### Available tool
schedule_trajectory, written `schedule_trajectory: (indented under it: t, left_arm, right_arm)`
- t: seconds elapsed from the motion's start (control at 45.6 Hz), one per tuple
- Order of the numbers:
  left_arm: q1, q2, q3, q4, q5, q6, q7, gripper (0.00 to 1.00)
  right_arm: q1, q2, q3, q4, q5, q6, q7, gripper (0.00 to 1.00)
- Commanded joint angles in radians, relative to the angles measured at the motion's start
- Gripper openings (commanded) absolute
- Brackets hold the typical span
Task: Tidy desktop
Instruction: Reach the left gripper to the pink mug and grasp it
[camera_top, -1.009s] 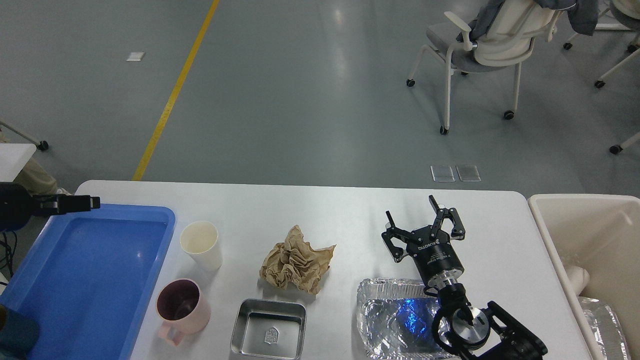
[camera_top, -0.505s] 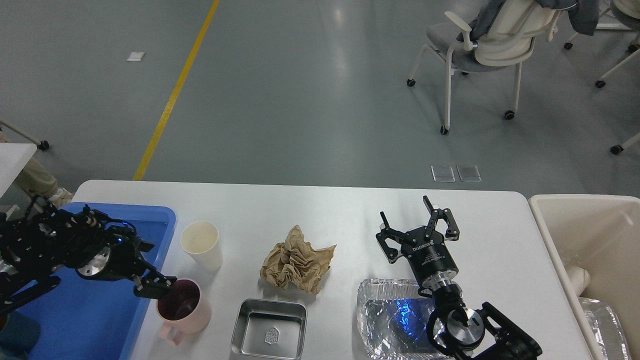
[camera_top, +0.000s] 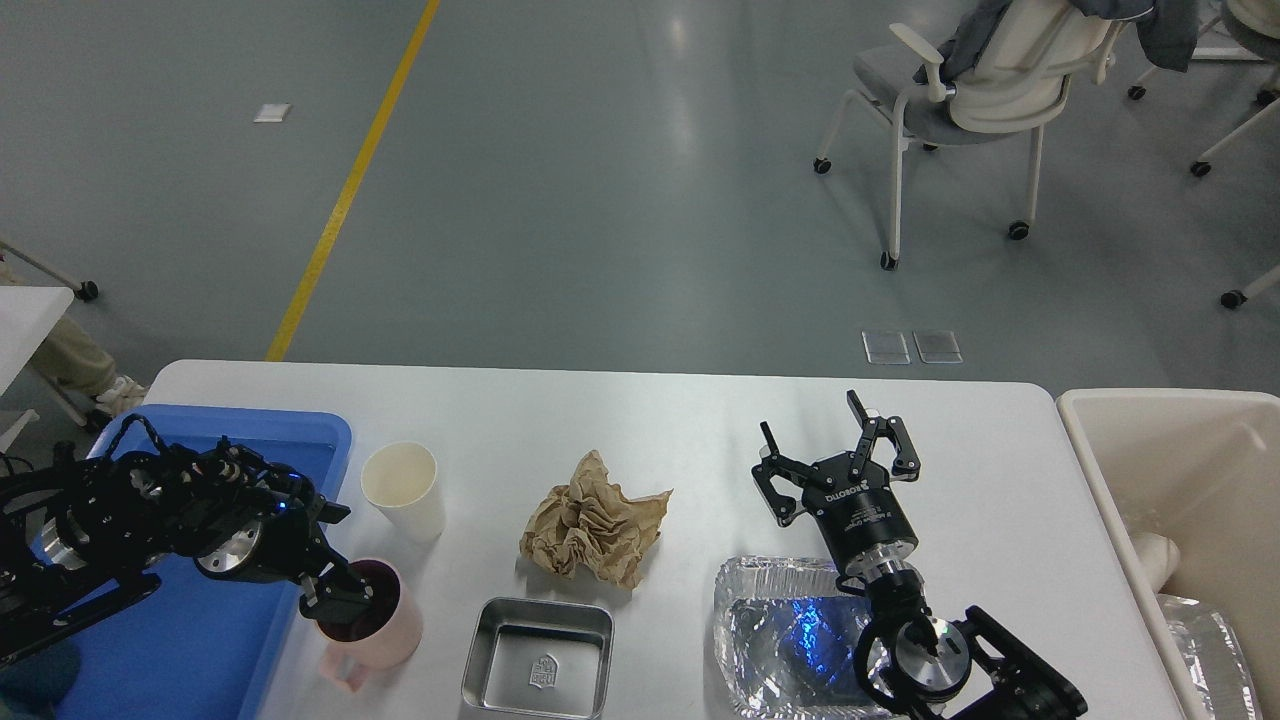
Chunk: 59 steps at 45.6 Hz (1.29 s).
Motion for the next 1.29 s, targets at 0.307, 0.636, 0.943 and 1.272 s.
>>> schedule_trajectory:
  t: [0.307,0.636,0.943,1.272]
  left_arm:
    - [0.046,-0.011,0.003,0.059,-0.001,0.145,-0.049,0.83]
    - [0.048,-0.008,0.007,0.062,0.002,0.178,-0.064,0.69]
    - [0.052,0.001,0.019,0.079,0.001,0.179,-0.063,0.12]
    - [0.051,0.021,0.03,0.081,-0.01,0.179,-0.072,0.01]
  right_arm:
    - [-0.002,0.0,0.0,0.002,0.0,-0.001,0.0,1.0]
    - [-0.005,0.001,0.0,0.002,0.0,-0.001,0.0,1.0]
    - [-0.005,0.0,0.0,0.0,0.0,-0.001,0.0,1.0]
    - [-0.005,0.0,0.0,-0.001,0.0,-0.001,0.0,1.0]
